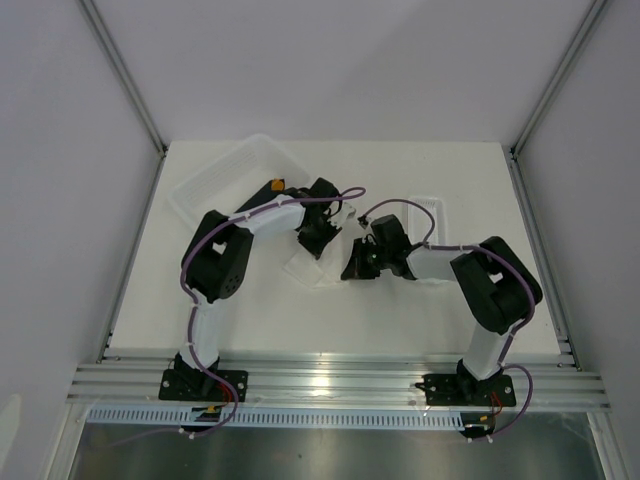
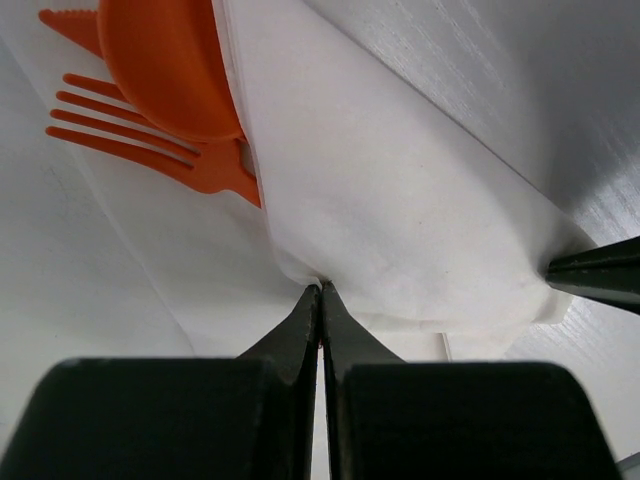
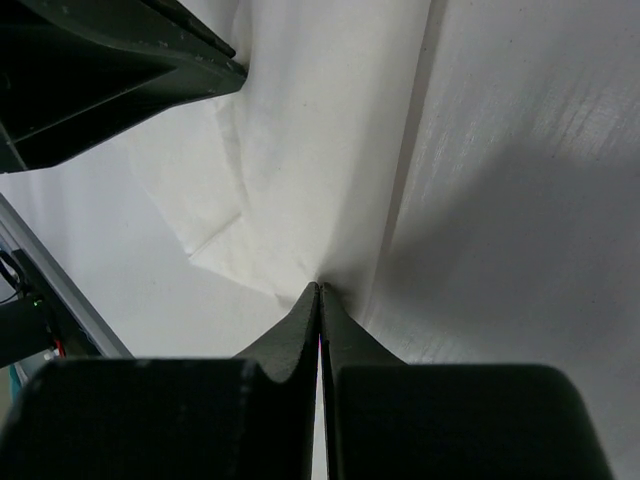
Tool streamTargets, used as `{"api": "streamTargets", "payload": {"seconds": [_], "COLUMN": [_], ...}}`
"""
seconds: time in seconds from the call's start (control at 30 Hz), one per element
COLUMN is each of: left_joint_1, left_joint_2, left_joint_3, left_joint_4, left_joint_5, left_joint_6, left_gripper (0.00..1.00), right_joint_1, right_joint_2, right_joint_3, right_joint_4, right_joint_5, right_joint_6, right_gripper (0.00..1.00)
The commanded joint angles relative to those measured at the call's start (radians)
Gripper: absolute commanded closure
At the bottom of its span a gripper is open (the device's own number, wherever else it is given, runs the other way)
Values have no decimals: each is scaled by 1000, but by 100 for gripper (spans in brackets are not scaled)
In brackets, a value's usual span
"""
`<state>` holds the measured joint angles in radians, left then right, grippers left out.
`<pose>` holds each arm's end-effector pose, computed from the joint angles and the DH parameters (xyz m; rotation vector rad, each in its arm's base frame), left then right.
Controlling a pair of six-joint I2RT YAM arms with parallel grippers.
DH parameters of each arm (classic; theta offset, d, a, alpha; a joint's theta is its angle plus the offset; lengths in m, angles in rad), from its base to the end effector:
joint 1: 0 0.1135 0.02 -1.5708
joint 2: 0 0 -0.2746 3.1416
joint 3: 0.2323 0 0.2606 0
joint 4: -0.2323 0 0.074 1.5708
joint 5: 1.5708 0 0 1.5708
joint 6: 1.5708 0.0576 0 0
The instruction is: Place the utensils on the paper napkin and roll it up
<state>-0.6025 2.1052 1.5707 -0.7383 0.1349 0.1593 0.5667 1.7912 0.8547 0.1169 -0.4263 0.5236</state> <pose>0.3640 -0.2598 0.1470 1.0928 2.6508 -0.2835 0.2951 0.2160 0.1203 -0.2710 2.5302 0.9877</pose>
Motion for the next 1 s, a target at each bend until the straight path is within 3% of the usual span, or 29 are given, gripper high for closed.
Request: {"api": "streamTargets", "payload": {"seconds": [0.0,0.23,0.57,0.67,0.77,0.97], "left_joint_1": [10,10,10,10,10,18], "left_joint_2": [12,7,18,21,9,-71], "left_joint_3": [41,42,68,75,68,60], "left_joint_4": [-6,-3,-3,-4,-7,-36], "left_joint_5": [0,11,0,-4,-6,-26], "left_joint_6": [11,9,14,17,22,37], "left_gripper": [99,94,91,90,83,59], "right_joint_1": [-8,-79,-85,-85,-91,-94], "right_joint_2": [-48,-58,168,185,189,192], "right_joint_3": [-17,32,168,188,181,150], "right_joint_4": [3,156,152,69,35,52], "right_joint_5": [-29,-124,-204,-161,-108,-106], "right_joint_6": [-4,88,213,194,194,213], "right_gripper": [99,99,99,99,99,99]}}
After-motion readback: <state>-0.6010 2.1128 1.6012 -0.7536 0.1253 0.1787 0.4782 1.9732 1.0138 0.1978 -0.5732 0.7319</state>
